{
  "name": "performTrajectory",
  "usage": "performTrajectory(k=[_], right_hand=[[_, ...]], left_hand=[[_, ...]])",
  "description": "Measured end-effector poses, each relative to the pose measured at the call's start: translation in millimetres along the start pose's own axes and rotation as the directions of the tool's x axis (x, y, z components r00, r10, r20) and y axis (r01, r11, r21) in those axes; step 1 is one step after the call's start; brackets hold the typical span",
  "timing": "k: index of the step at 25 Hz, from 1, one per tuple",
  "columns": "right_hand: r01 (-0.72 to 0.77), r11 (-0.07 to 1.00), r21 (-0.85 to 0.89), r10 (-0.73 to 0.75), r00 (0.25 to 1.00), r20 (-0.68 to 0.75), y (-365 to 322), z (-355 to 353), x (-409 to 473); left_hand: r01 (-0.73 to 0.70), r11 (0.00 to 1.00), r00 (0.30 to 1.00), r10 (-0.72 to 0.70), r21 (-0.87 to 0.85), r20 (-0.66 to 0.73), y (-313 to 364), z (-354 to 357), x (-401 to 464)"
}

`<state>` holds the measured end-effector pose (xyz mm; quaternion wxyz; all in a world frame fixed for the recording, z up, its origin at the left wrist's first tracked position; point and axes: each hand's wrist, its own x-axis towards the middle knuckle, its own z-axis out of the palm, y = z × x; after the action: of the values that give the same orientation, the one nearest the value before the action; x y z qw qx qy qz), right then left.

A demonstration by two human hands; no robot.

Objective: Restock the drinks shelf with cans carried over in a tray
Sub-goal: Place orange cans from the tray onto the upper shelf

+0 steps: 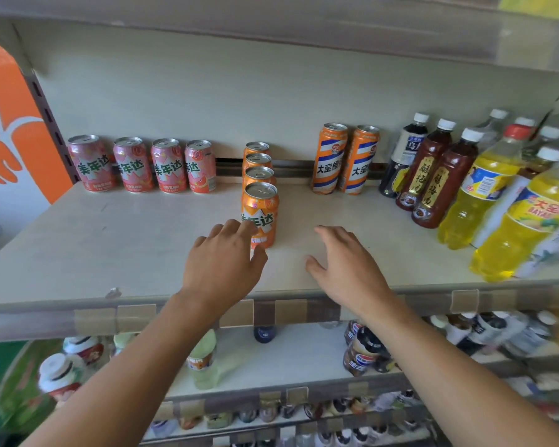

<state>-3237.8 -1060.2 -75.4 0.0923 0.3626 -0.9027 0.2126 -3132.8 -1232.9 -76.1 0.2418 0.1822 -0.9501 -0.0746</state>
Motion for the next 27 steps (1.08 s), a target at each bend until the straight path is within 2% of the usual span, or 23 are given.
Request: performTrajectory(k=[3, 7, 15, 20, 24, 27], right_hand=[[-0.025, 0.997, -0.069, 0.024, 0.999, -0.029, 27.6, -18.0, -36.8], [-0.134, 0.985, -0.111, 0.126, 0.989, -0.075, 71.3, -41.5, -89.6], [-0.427, 0.9, -0.089, 0.417, 0.902, -0.113, 161.9, -71.6, -232.2], [-0.646, 0.76, -0.072, 0.638, 0.763, -0.11, 207.0, -77.4, -336.1], [-0.799, 0.597, -0.075, 0.791, 0.601, -0.112, 241.9, -85.0, -406.9], [-0.881, 0.467, -0.078, 0.87, 0.473, -0.14, 269.7, -90.5, -455.7]], left_hand=[[-0.09, 0.995, 0.996, 0.09, -0.033, 0.013, 48.1, 13.1, -13.0], [-0.224, 0.97, 0.973, 0.229, -0.096, 0.039, 113.8, 34.8, -31.8], [-0.498, 0.846, 0.831, 0.528, -0.19, 0.176, 250.2, 81.4, -88.7], [-0.617, 0.72, 0.683, 0.69, -0.317, 0.24, 337.6, 111.4, -141.7], [-0.675, 0.627, 0.594, 0.774, -0.387, 0.218, 392.1, 125.0, -183.1], [-0.714, 0.55, 0.485, 0.835, -0.433, 0.26, 427.0, 134.1, -213.0]])
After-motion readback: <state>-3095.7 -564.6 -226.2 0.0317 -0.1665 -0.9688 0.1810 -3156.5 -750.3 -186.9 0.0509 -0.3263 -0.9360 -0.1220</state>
